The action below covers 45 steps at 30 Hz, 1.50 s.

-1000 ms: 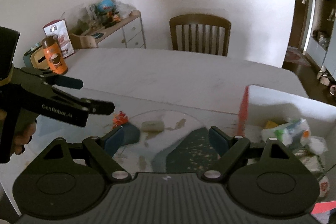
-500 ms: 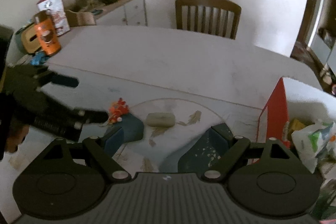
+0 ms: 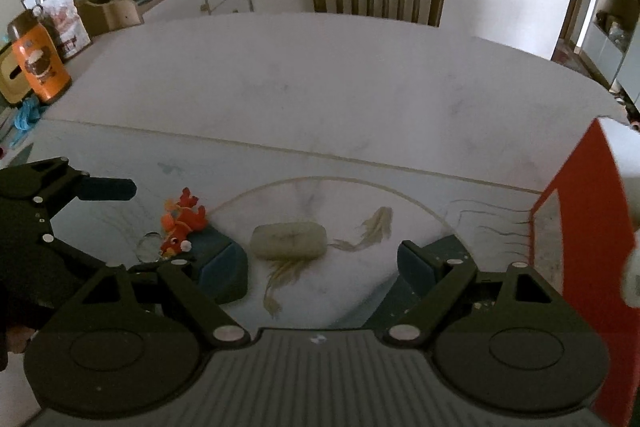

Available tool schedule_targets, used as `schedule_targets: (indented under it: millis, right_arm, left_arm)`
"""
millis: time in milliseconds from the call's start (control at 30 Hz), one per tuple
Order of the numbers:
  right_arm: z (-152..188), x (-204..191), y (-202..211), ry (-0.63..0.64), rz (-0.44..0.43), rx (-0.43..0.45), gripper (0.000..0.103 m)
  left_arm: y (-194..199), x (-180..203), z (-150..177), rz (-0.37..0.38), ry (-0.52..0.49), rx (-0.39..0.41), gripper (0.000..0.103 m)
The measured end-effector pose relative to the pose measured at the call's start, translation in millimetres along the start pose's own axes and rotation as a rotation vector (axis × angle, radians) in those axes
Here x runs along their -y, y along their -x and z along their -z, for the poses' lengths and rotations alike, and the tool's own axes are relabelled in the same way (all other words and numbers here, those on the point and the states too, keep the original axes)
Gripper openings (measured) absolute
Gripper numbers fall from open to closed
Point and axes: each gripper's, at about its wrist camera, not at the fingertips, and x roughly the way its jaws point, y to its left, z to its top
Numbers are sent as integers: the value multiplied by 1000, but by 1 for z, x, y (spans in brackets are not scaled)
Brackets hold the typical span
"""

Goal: Organize objects
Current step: 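Grasp the orange plush keychain with the left tool while the right tool grasps the soap bar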

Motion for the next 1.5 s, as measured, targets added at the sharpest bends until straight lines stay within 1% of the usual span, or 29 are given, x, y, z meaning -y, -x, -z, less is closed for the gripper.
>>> schedule_targets:
  millis: [133, 233, 300, 333, 367, 433, 533, 667, 800, 867, 1133, 1500]
  right_arm:
    - [-2, -1, -11, -9, 0, -19, 88]
    - [-4, -3, -17, -9, 0, -23, 88]
    - [-5, -5, -21, -8, -4, -28, 88]
    - [-6, -6, -22, -5, -5, -29, 87]
    - [-7, -8, -22, 1, -6, -29, 84]
    - [-8, -11, -24, 10, -12, -33, 81]
    - [-9, -14, -27, 13, -15, -36, 77]
    - [-9, -16, -32, 21, -13, -51, 65]
    - [-9, -17, -36, 22, -11, -60, 57]
    - [-9, -18, -36, 24, -11, -63, 51]
    - [-8, -17, -32, 34, -1, -70, 50]
    - [-1, -6, -6, 0, -7, -62, 50]
  left_arm:
    - [-5, 0, 1, 3, 3, -2, 81]
    - [-6, -1, 1, 9, 13, 6, 79]
    - [-7, -1, 0, 11, 7, 11, 74]
    - [-6, -1, -1, 16, 5, 14, 70]
    - [-7, 0, -1, 16, 2, 14, 67]
    - [-6, 0, -1, 20, 2, 13, 63]
    - [-4, 2, -1, 22, -3, 11, 54]
    - [-3, 4, -2, 28, -15, 11, 44]
    - [-2, 4, -2, 23, -18, 10, 43]
    - [-1, 5, -2, 20, -22, 12, 42]
    - [2, 5, -5, 14, -12, 14, 36]
    - [9, 3, -5, 20, 57, -6, 35]
